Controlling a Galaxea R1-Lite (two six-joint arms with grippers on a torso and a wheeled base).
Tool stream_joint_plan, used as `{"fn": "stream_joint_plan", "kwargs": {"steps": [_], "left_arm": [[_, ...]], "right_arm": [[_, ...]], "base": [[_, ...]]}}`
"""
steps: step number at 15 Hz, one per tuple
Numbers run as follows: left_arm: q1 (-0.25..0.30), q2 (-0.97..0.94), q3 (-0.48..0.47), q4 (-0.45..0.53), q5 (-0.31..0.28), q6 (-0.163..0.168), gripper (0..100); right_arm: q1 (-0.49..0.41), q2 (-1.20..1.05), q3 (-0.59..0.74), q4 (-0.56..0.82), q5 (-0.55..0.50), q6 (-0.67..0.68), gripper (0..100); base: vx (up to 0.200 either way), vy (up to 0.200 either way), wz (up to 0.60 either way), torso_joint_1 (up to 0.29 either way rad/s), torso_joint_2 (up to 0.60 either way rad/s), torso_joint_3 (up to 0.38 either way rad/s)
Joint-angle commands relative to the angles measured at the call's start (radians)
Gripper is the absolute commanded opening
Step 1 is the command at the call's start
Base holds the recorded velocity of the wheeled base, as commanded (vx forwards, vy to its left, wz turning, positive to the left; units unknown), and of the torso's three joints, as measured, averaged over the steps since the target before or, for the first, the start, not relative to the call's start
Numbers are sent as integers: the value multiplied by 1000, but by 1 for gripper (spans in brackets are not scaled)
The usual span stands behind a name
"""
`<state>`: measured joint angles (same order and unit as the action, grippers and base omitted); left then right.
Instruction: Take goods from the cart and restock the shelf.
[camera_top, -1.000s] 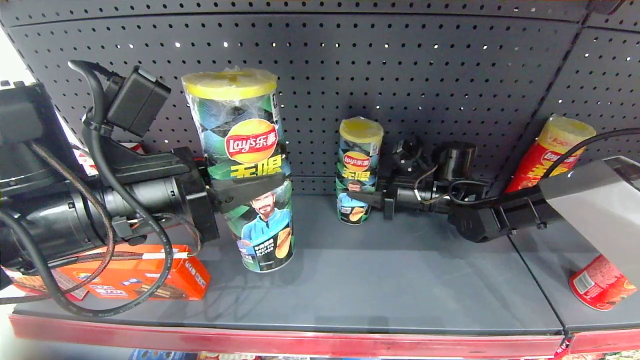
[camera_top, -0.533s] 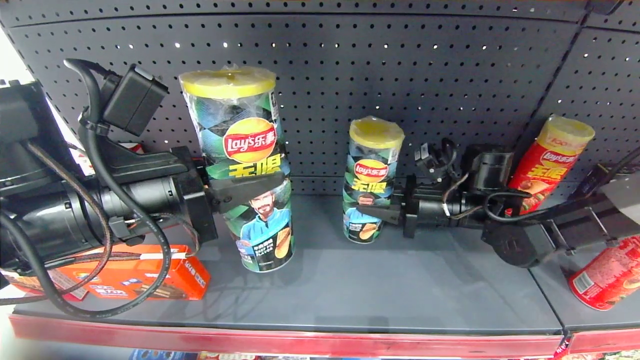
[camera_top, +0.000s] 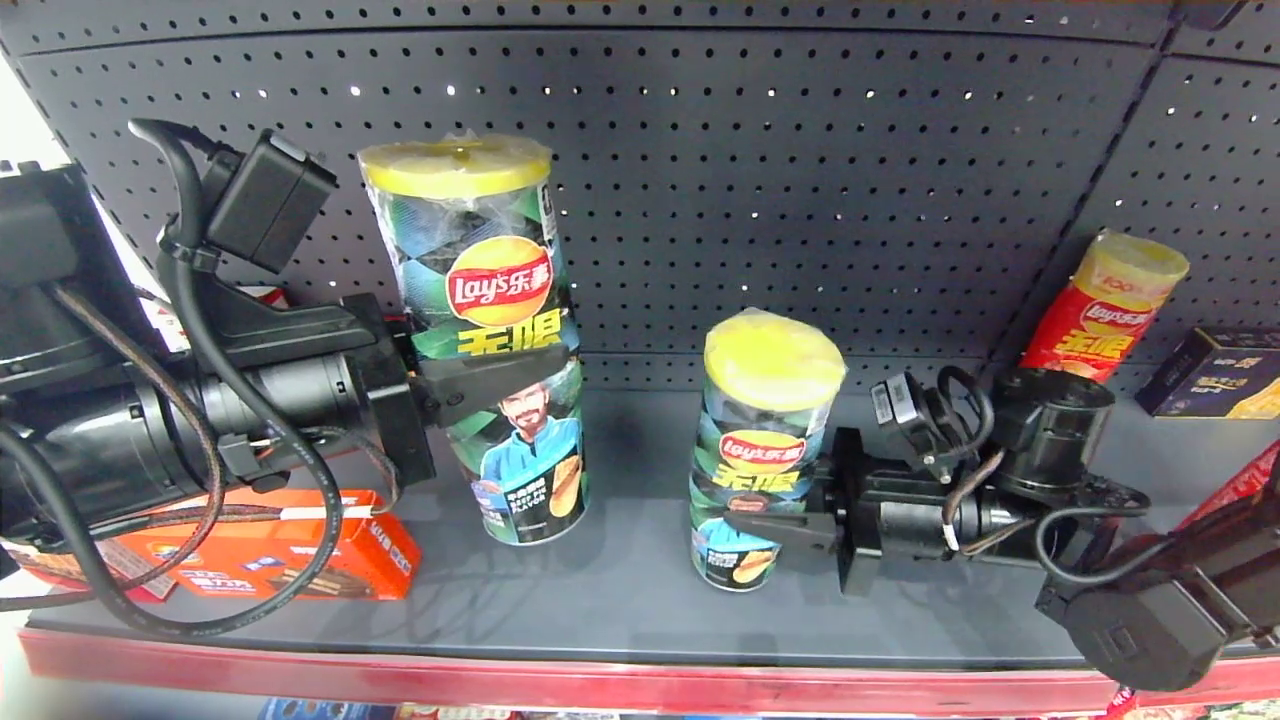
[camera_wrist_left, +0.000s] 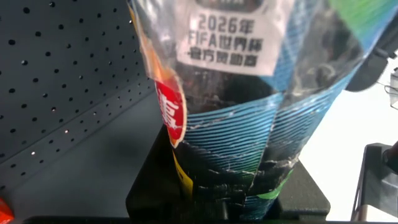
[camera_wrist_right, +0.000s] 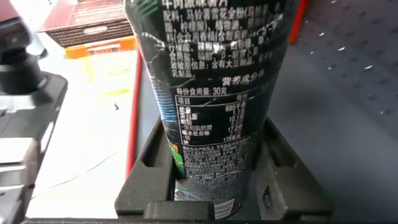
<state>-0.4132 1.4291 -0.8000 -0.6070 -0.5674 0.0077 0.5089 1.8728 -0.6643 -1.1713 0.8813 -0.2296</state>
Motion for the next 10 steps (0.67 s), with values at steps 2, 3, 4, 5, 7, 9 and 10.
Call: {"fn": "stream_joint_plan", "kwargs": {"steps": [2, 3, 4, 5, 7, 9, 10], "left_arm": [[1, -1, 5, 0, 0, 0, 0], [1, -1, 7, 0, 1, 0, 0], [2, -1, 10, 0, 1, 0, 0], [2, -1, 12, 0, 1, 0, 0], [2, -1, 12, 0, 1, 0, 0], [8, -1, 13, 0, 1, 0, 0], [8, -1, 12, -2, 1, 0, 0]], "right_arm": [[17, 28, 66, -42, -8, -1, 0], [16, 34, 66, -48, -8, -1, 0], [13, 60, 64, -68, -8, -1, 0], [10, 78, 66, -85, -8, -1, 0], [10, 100, 63, -103, -8, -1, 0], [10, 108, 58, -105, -8, -1, 0], [8, 108, 60, -105, -8, -2, 100]], "base": [[0, 0, 0, 0, 0, 0], [0, 0, 0, 0, 0, 0], [0, 0, 0, 0, 0, 0], [0, 0, 0, 0, 0, 0], [0, 0, 0, 0, 0, 0], [0, 0, 0, 0, 0, 0], [0, 0, 0, 0, 0, 0]]}}
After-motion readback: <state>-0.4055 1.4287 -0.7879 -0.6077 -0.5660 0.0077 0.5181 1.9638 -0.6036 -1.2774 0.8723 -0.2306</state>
